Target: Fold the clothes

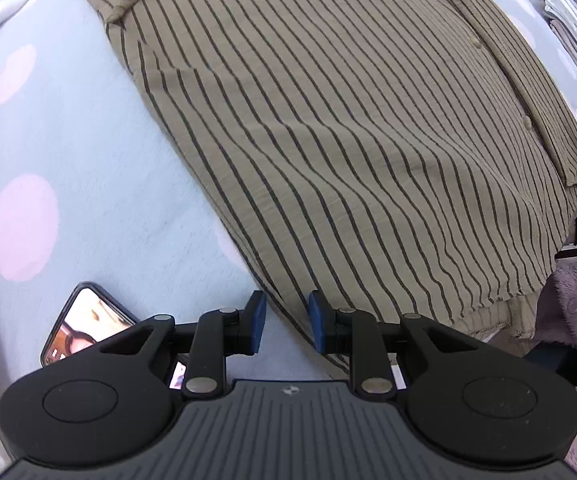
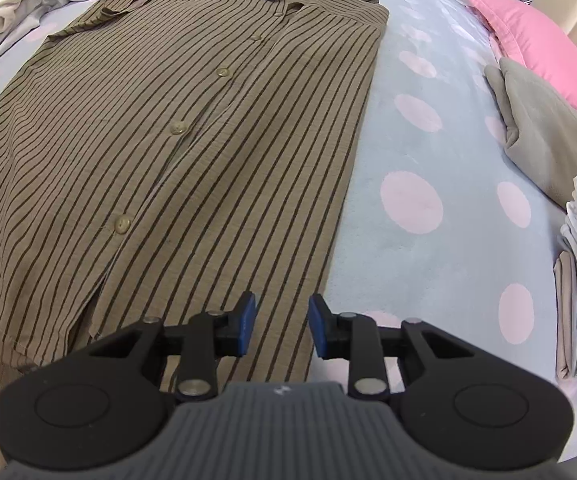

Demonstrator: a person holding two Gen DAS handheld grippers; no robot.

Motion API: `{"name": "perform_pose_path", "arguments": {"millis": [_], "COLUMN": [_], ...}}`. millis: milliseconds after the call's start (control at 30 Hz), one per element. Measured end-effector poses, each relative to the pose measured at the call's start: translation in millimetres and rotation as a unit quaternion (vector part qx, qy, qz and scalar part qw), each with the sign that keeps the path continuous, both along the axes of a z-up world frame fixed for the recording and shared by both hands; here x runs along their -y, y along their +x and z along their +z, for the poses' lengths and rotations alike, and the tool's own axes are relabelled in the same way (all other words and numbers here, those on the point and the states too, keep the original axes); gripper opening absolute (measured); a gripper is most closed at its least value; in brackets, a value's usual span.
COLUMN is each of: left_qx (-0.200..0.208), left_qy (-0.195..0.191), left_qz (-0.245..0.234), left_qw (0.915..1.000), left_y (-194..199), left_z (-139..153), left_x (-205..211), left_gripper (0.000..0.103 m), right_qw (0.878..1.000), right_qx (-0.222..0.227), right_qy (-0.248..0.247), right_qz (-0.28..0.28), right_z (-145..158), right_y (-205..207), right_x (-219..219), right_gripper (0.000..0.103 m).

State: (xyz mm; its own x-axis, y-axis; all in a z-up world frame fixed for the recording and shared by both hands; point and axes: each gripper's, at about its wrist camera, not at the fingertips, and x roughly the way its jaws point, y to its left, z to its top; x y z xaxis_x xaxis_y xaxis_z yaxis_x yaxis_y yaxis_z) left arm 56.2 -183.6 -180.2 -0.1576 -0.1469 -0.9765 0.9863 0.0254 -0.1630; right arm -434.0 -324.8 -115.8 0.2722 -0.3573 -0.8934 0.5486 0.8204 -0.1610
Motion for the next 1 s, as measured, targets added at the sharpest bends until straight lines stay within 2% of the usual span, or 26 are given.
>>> {"name": "perform_pose_path", "arguments": {"millis": [100,300,600,833,900,1000], "left_qx": [-0.003,-0.021,-0.049,-0.081,-0.091,-0.106], "left_qy": [-0.013,-0.073,-0.099,-0.071,-0.061,-0.048], "left_qz": [-0.017,-0.055,-0.105,-0.109,-0.109,-0.109], "left_qw": [0.9998,0.9956,0.9883,0.9881,0.9879,0.9872], "left_y": [-10.1,-28.3,-77.5,-100.5,-106.1,-114.5], "left_z": [7.8,49.0,68.0,52.0,46.8,39.1], "left_x": [2.5,15.2,70.6,93.8,98.9,106.6], "left_gripper": [0.001,0.0,0.0,0.002,0.01,0.012], "right_qw": [1.0,1.0,1.0,0.996,0.995,0.993], "right_qx": [-0.001,0.0,0.005,0.041,0.048,0.055], "right_qy": [-0.004,-0.008,0.004,0.065,0.074,0.095], "right_qz": [0.004,0.015,0.022,0.037,0.042,0.05], "right_z": [0.8,1.7,2.9,14.4,15.7,14.2], "right_y": [1.7,5.1,18.8,56.7,69.2,86.9], "right_x": [-1.6,-5.6,-13.7,-33.8,-41.9,-50.2], "right_gripper": [0.032,0.032,0.032,0.032,0.032,0.032]}}
